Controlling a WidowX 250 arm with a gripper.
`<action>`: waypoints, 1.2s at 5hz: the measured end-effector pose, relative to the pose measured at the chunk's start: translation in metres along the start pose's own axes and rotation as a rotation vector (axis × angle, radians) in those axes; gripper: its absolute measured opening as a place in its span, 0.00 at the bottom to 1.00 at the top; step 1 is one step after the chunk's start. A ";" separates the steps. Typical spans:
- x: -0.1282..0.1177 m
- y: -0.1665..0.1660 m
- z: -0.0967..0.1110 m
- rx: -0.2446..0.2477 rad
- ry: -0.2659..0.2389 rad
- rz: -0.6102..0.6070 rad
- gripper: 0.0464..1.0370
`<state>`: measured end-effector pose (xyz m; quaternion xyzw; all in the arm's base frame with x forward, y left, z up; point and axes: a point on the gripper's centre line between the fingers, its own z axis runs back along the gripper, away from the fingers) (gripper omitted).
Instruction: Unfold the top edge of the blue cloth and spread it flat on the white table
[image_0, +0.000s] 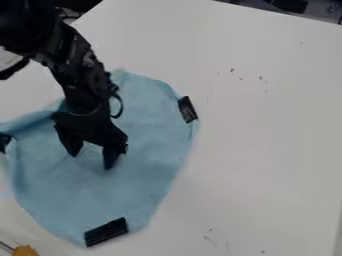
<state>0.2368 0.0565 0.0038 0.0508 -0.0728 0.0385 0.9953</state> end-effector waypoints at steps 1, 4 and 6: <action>-0.006 -0.023 0.003 -0.009 0.004 0.016 0.96; -0.004 -0.038 0.006 0.005 0.045 -0.024 0.96; 0.026 0.012 0.034 0.072 -0.001 -0.073 0.96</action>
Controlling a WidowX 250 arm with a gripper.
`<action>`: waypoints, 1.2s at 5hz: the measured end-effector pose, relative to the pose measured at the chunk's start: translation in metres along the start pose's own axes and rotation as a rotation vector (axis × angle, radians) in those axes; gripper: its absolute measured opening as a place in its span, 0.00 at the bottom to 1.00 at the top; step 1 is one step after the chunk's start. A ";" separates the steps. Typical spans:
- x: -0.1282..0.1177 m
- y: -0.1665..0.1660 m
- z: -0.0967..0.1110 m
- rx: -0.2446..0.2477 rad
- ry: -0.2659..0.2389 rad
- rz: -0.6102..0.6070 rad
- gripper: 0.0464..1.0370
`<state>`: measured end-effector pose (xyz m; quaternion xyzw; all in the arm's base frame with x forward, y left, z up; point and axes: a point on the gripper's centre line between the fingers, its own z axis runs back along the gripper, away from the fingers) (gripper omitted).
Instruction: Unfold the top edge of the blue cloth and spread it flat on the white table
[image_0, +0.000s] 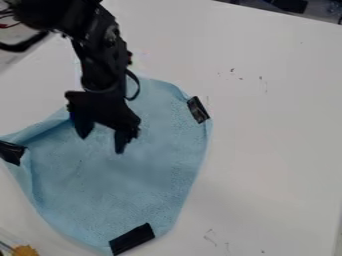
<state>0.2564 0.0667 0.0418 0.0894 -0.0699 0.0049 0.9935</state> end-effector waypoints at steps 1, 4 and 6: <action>0.026 0.035 0.016 0.039 -0.055 -0.021 0.96; 0.026 0.060 -0.037 -0.090 -0.017 -0.035 0.91; 0.025 0.065 -0.044 -0.108 -0.002 -0.053 0.32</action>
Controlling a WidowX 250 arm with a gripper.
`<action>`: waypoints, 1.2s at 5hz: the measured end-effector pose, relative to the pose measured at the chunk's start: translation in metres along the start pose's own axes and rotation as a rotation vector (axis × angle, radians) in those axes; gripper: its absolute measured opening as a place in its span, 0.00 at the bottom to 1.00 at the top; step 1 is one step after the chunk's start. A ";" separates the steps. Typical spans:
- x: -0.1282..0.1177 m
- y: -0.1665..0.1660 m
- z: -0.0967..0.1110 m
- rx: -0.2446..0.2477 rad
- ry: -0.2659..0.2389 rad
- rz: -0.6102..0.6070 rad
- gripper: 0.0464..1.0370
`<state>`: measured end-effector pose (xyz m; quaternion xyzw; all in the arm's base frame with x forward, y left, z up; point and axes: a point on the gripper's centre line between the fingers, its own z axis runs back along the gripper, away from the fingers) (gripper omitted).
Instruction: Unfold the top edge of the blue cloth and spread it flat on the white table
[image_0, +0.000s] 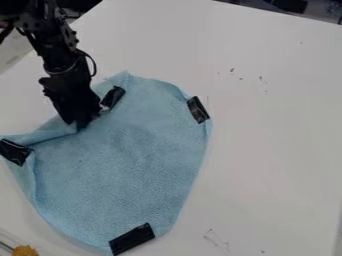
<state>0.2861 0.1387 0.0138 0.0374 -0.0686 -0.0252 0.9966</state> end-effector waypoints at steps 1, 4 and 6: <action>0.005 0.009 0.013 0.043 0.000 -0.004 0.10; 0.004 0.063 0.026 0.042 -0.094 0.119 0.01; 0.001 0.079 -0.011 -0.021 -0.110 0.163 0.20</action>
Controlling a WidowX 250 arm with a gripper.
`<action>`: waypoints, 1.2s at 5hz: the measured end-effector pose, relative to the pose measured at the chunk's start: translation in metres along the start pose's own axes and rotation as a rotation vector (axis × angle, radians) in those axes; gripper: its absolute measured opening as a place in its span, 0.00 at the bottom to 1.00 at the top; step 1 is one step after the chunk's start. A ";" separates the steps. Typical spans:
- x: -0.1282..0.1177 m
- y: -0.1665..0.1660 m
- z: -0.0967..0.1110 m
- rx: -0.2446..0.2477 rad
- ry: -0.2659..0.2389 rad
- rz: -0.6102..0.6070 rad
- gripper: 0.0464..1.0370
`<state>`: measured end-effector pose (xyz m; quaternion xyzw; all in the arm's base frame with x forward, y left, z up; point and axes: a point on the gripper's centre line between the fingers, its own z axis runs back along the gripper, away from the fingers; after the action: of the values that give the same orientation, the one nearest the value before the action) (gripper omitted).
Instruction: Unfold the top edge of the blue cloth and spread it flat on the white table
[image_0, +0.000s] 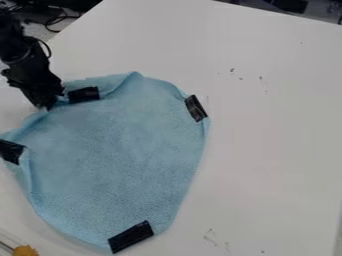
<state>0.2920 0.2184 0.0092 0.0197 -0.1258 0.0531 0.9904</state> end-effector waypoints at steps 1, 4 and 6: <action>0.006 0.005 -0.004 -0.012 0.010 -0.005 0.46; 0.033 0.007 0.001 0.019 0.094 -0.147 0.96; 0.087 0.031 0.018 0.128 0.107 -0.290 0.96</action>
<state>0.3681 0.2565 0.0493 0.0978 -0.0652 -0.0815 0.9897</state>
